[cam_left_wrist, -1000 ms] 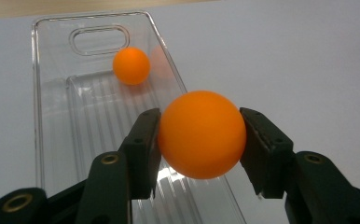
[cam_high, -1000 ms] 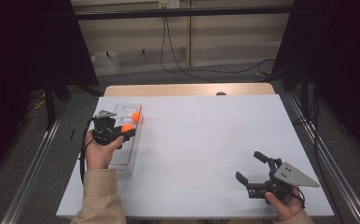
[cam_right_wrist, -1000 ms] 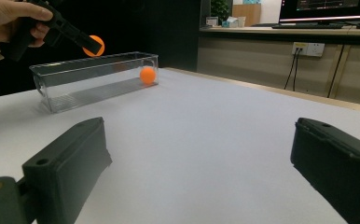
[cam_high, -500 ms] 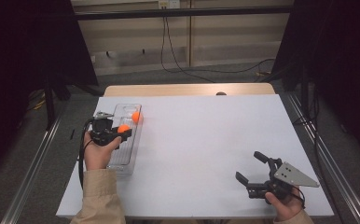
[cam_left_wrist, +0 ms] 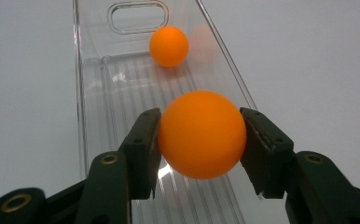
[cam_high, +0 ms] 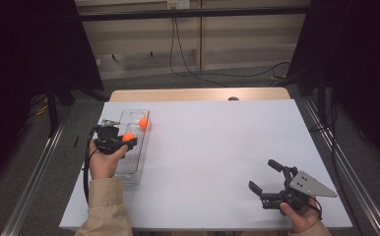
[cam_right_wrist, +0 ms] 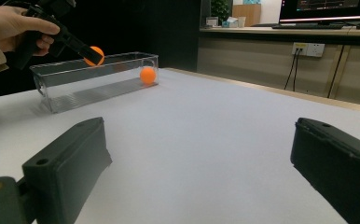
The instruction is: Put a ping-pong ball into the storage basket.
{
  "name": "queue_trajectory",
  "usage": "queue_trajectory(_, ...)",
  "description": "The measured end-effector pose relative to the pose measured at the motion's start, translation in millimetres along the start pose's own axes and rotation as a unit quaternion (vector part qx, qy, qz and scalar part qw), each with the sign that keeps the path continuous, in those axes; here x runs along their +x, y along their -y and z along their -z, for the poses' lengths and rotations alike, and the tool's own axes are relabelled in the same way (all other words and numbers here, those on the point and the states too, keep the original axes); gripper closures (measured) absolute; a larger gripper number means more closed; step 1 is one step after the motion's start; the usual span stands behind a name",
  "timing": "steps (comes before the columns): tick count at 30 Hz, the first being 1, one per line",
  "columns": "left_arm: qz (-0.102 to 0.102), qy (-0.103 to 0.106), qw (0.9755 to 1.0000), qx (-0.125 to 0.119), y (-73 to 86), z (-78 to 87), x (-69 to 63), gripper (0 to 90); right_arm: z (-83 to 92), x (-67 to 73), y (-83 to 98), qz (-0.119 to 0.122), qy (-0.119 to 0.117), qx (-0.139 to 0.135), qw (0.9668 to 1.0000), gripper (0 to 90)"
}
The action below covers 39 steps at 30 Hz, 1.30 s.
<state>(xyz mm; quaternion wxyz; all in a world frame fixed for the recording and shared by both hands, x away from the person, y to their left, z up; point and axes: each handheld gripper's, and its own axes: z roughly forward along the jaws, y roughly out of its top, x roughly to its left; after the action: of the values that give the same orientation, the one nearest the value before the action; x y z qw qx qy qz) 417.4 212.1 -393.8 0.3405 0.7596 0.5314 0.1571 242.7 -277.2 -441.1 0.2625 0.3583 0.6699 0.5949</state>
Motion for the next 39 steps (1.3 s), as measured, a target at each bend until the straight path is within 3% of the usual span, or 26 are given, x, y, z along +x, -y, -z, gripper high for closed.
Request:
queue_trajectory(17,0.003,-0.014,0.9999,0.002,2.7,-3.3,1.4,48.9,0.1,-0.4,-0.1,0.002,0.000,0.000,1.0000,3.0)
queue_trajectory(25,0.003,-0.019,0.9998,-0.005,2.1,-1.9,-0.4,42.2,0.0,-0.5,0.0,0.001,0.001,0.000,1.0000,3.0)
queue_trajectory(39,-0.001,-0.008,0.9995,-0.030,1.2,2.1,-6.7,27.4,0.1,-0.7,0.4,0.002,0.002,0.001,1.0000,3.0)
